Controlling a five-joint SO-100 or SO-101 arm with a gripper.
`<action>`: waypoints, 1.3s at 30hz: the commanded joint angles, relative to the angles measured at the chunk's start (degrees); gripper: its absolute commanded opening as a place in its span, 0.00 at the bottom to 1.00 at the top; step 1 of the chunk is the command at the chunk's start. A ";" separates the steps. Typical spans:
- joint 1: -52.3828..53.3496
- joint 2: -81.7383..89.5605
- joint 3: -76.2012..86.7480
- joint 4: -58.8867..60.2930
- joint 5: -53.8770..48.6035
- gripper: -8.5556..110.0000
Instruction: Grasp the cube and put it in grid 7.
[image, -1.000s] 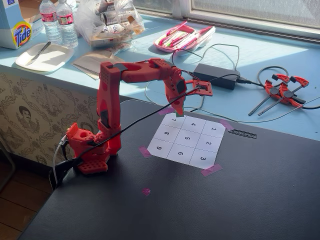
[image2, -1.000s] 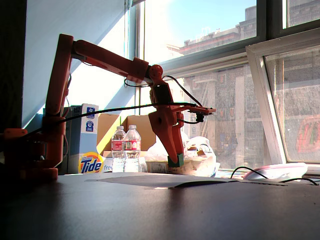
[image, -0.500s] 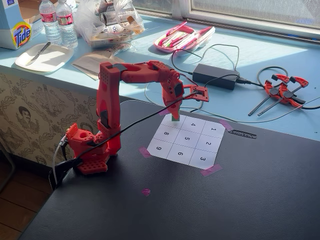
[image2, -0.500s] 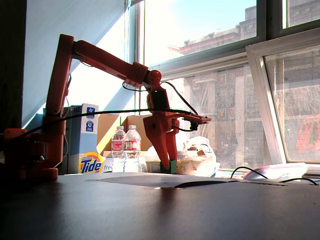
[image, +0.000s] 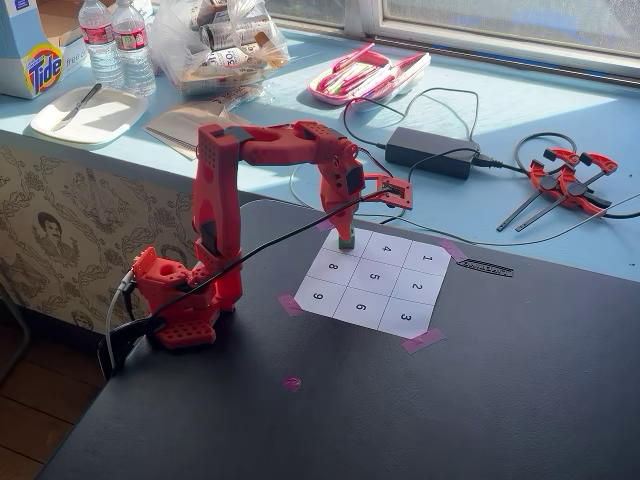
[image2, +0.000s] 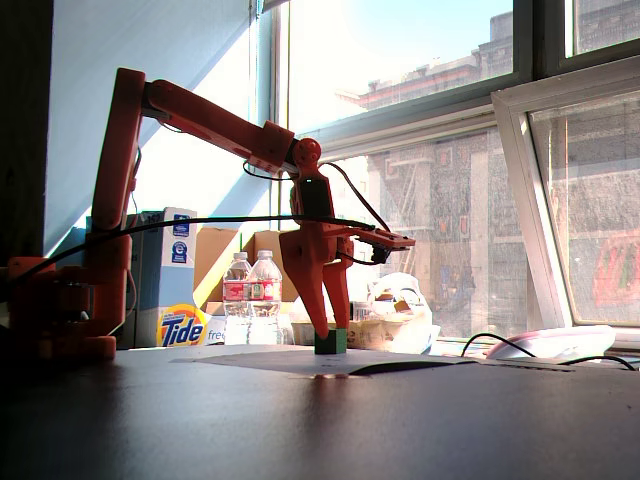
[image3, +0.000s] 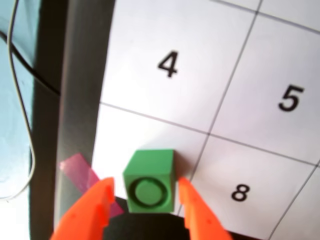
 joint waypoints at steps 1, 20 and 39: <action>0.70 3.87 -0.26 0.00 0.44 0.25; 22.85 34.01 -15.29 22.41 7.12 0.14; 59.24 79.72 38.14 16.08 25.22 0.07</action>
